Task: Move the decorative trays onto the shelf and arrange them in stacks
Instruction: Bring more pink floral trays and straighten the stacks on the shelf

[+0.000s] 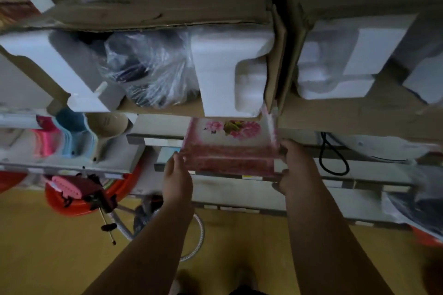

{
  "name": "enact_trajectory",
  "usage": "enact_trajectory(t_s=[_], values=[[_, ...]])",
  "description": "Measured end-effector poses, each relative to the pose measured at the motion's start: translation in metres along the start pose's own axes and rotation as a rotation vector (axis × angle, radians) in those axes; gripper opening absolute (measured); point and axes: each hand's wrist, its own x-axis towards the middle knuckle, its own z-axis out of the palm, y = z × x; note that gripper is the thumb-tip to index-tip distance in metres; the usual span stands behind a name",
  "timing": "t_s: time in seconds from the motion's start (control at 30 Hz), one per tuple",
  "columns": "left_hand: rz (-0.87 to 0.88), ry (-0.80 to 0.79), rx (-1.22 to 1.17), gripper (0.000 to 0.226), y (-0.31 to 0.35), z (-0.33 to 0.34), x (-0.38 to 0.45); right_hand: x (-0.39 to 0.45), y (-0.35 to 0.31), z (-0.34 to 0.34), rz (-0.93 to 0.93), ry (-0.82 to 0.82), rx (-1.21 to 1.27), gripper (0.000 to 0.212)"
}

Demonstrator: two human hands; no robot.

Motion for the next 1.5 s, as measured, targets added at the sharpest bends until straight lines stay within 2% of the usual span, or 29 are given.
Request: enact_trajectory(t_s=[0.07, 0.17, 0.23, 0.3, 0.33, 0.4, 0.43, 0.47, 0.5, 0.6, 0.73, 0.77, 0.83, 1.03, 1.2, 1.33, 1.5], values=[[0.013, 0.013, -0.139, 0.019, 0.019, 0.012, -0.009, 0.002, -0.004, -0.002, -0.023, -0.006, 0.083, 0.025], [-0.012, 0.033, -0.357, 0.017, 0.047, 0.039, -0.019, 0.004, 0.0, -0.003, -0.061, -0.085, 0.272, 0.027], [0.019, 0.074, -0.466, 0.032, 0.057, 0.048, -0.019, 0.0, 0.001, -0.007, -0.105, -0.177, 0.355, 0.01], [0.019, 0.087, -0.597, 0.054, 0.057, 0.046, -0.014, -0.009, 0.003, -0.013, -0.157, -0.231, 0.372, 0.006], [0.011, 0.047, -0.639, 0.053, 0.053, 0.041, -0.009, -0.016, 0.007, -0.015, -0.176, -0.242, 0.389, 0.011], [-0.103, -0.07, -0.571, 0.027, 0.05, 0.026, -0.014, -0.029, 0.022, -0.02, -0.233, -0.268, 0.406, 0.02], [-0.126, -0.114, -0.487, 0.019, 0.043, 0.016, -0.016, -0.037, 0.031, -0.021, -0.257, -0.286, 0.418, 0.022], [-0.196, -0.199, -0.54, 0.016, 0.036, 0.004, -0.024, -0.045, 0.039, -0.022, -0.275, -0.286, 0.454, 0.033], [-0.142, -0.277, -0.531, 0.022, 0.026, -0.01, -0.035, -0.052, 0.046, -0.022, -0.285, -0.27, 0.483, 0.039], [-0.082, -0.406, -0.699, 0.049, -0.005, -0.053, -0.057, -0.08, 0.067, -0.018, -0.314, -0.203, 0.543, 0.021], [-0.042, -0.418, -0.769, 0.082, -0.038, -0.123, -0.086, -0.12, 0.117, -0.003, -0.34, -0.203, 0.457, 0.026], [-0.022, -0.376, -0.797, 0.091, -0.046, -0.16, -0.099, -0.142, 0.144, 0.009, -0.316, -0.232, 0.433, 0.028], [-0.01, -0.384, -0.83, 0.098, -0.051, -0.188, -0.115, -0.156, 0.17, 0.014, -0.295, -0.214, 0.44, 0.032], [0.123, -0.103, -1.054, 0.084, -0.073, -0.36, -0.166, -0.252, 0.284, 0.087, -0.159, -0.4, 0.283, 0.056], [0.192, 0.136, -1.163, 0.082, -0.11, -0.483, -0.212, -0.325, 0.373, 0.149, -0.028, -0.483, 0.143, 0.038], [0.228, 0.35, -1.25, 0.08, -0.144, -0.57, -0.242, -0.375, 0.448, 0.188, 0.092, -0.586, -0.018, 0.052], [0.27, 0.538, -1.368, 0.084, -0.188, -0.643, -0.267, -0.407, 0.526, 0.235, 0.204, -0.685, -0.231, 0.051]])
